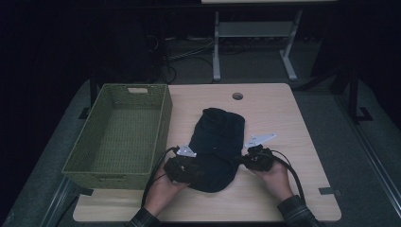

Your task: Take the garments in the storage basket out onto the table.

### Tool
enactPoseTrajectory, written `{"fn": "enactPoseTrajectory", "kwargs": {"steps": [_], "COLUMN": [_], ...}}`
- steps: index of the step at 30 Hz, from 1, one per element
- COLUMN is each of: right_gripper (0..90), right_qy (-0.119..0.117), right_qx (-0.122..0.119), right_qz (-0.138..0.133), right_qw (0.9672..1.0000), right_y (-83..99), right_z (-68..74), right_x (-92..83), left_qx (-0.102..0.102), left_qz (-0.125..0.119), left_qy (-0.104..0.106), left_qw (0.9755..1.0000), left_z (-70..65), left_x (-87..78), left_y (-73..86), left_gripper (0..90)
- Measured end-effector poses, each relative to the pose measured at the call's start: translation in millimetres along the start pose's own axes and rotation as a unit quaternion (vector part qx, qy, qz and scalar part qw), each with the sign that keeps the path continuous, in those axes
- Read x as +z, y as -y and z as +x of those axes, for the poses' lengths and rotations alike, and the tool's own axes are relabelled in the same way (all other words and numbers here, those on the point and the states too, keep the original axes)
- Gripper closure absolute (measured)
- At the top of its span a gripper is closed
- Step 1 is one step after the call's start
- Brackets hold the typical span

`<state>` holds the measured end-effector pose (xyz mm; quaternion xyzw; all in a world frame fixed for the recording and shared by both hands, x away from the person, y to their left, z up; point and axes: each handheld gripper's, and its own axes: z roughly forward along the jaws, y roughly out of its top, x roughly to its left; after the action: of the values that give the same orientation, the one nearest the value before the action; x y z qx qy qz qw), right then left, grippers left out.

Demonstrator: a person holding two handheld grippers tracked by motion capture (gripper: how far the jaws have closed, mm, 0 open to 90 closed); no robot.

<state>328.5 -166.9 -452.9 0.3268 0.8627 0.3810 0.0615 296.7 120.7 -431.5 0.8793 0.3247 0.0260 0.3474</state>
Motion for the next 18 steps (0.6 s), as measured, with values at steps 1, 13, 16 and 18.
{"fn": "enactPoseTrajectory", "kwargs": {"steps": [1, 13, 16, 18], "right_gripper": [89.9, 90.0, 90.0, 90.0], "right_qy": [-0.002, 0.013, 0.020, 0.025], "right_qx": [0.001, -0.001, -0.004, -0.003], "right_qz": [0.003, 0.036, 0.038, 0.040], "right_qw": [1.0000, 0.9993, 0.9991, 0.9989], "right_y": [1.3, 9.8, 15.7, 18.7], "right_z": [0.2, -6.9, -12.9, -16.2], "right_x": [1.9, 4.9, -2.6, -6.8], "left_qx": [0.002, 0.008, 0.006, 0.007], "left_qz": [0.000, -0.021, -0.024, -0.022], "left_qy": [-0.001, -0.005, -0.013, -0.018], "left_qw": [1.0000, 0.9997, 0.9996, 0.9996], "left_z": [0.7, -5.5, -4.2, -1.9], "left_x": [-1.7, -4.6, -1.7, 1.1], "left_y": [-1.1, -19.9, -26.6, -29.6], "left_gripper": [61.3, 89.8, 89.9, 89.9]}}
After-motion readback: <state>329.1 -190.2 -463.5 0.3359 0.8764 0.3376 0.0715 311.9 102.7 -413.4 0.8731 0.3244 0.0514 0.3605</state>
